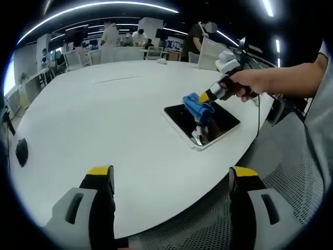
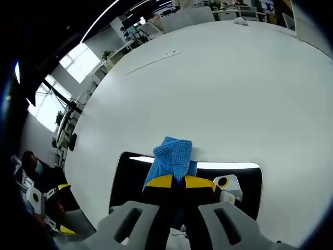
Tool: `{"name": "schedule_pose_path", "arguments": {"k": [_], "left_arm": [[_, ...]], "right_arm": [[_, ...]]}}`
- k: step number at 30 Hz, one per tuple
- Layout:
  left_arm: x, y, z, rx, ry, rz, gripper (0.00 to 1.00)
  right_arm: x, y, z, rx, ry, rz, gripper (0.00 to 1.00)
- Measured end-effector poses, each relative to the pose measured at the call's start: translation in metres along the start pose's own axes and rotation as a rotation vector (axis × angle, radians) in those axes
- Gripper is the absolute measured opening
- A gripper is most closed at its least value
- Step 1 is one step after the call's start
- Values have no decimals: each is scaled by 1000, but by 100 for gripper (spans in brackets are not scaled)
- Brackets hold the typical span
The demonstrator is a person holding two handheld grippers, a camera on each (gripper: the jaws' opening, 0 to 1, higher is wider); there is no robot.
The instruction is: Wipe the mirror surface with the cleaning cloth until all visible marks leave the cleaned area.
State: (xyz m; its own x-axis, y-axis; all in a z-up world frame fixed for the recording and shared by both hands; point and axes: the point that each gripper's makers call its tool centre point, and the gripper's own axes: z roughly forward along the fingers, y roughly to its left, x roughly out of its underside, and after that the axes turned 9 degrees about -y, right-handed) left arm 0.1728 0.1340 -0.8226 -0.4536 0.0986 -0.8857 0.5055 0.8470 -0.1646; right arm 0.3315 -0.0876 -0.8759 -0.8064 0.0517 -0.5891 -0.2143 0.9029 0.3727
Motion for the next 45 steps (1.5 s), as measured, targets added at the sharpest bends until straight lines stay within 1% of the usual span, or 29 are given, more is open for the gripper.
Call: {"name": "schedule_pose_path", "arguments": {"k": [2, 3, 7, 12, 15, 21, 26, 32, 37, 42, 45], "left_arm": [[-1, 0, 0, 2, -4, 3, 91], [-2, 0, 0, 2, -8, 2, 91], [0, 0, 1, 7, -4, 0, 91], [0, -1, 1, 10, -4, 0, 91], [-1, -4, 0, 9, -1, 2, 91], [0, -2, 0, 10, -1, 3, 91], [0, -2, -1, 8, -6, 5, 91], [-1, -2, -1, 7, -13, 6, 91], [-1, 2, -1, 4, -21, 5, 91], [-4, -3, -2, 2, -23, 7, 91], [-5, -2, -2, -2, -27, 6, 91]], "right_arm": [[0, -1, 1, -4, 2, -4, 0], [1, 0, -2, -5, -3, 0, 0], [2, -5, -6, 10, -8, 0, 0], [2, -21, -12, 27, -23, 29, 0], [4, -29, -17, 42, -26, 17, 0], [5, -42, -22, 59, -37, 30, 0], [5, -40, -23, 55, -35, 26, 0], [3, -45, -24, 79, -31, 2, 0], [4, -44, -27, 79, -34, 14, 0], [6, -45, -26, 88, -40, 11, 0], [10, -47, -26, 86, -44, 27, 0]]}}
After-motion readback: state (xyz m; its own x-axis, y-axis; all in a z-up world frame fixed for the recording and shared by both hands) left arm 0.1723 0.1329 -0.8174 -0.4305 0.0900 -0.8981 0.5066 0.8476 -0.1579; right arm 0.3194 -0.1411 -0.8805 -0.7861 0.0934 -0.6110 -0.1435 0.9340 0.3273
